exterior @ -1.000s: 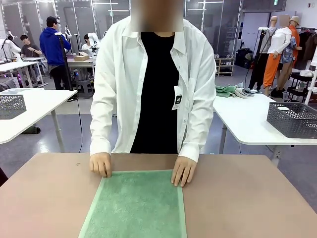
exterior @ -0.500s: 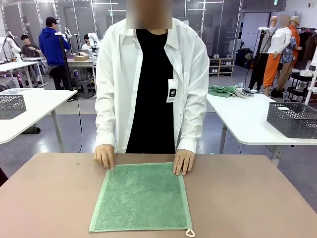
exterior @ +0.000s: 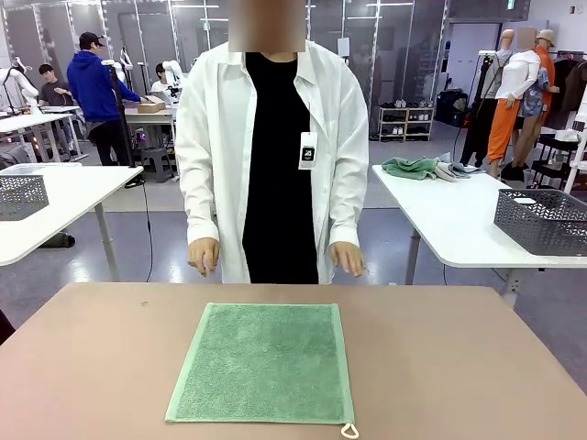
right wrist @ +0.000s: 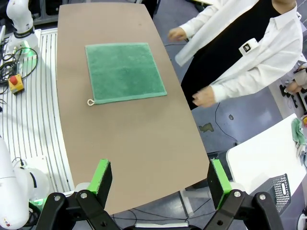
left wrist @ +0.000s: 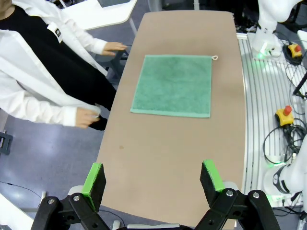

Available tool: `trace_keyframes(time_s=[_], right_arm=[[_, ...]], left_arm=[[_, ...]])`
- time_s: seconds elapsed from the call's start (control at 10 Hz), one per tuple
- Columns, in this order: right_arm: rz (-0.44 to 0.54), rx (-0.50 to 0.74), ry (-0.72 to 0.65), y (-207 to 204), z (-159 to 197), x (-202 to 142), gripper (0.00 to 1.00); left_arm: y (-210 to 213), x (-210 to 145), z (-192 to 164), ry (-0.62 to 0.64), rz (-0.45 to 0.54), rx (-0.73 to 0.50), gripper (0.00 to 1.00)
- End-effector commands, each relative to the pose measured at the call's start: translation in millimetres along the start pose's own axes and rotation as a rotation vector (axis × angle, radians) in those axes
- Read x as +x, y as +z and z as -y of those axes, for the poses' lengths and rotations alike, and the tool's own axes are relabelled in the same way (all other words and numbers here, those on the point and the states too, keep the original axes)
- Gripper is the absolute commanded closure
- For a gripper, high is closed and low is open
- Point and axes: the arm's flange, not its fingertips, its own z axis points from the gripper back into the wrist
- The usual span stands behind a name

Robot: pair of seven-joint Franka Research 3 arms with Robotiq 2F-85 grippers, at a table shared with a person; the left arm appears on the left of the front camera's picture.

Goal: Fold the towels and place them in the basket.
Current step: When a person lays out a Towel with hook on the table, fold it in half twice.

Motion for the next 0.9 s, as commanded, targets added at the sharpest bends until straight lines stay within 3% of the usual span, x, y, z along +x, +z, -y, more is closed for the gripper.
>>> trace_keyframes(time_s=[0.0, 0.3, 0.6, 0.8], right_arm=[[0.004, 0.003, 0.017, 0, 0, 1, 0.0], [0.0, 0.0, 0.0, 0, 0, 0, 0.0], [-0.104, 0.06, 0.054, -52, -8, 50, 0.0], [-0.171, 0.107, 0.061, -118, -24, 87, 0.0]], left_arm=[[-1, 1, 0, -0.003, 0.004, -0.001, 0.0], [0, 0, 0, 0.0, 0.0, 0.0, 0.0], [-43, 65, 18, -0.109, -0.16, 0.02, 0.0], [-104, 106, 37, -0.183, -0.255, -0.025, 0.0]])
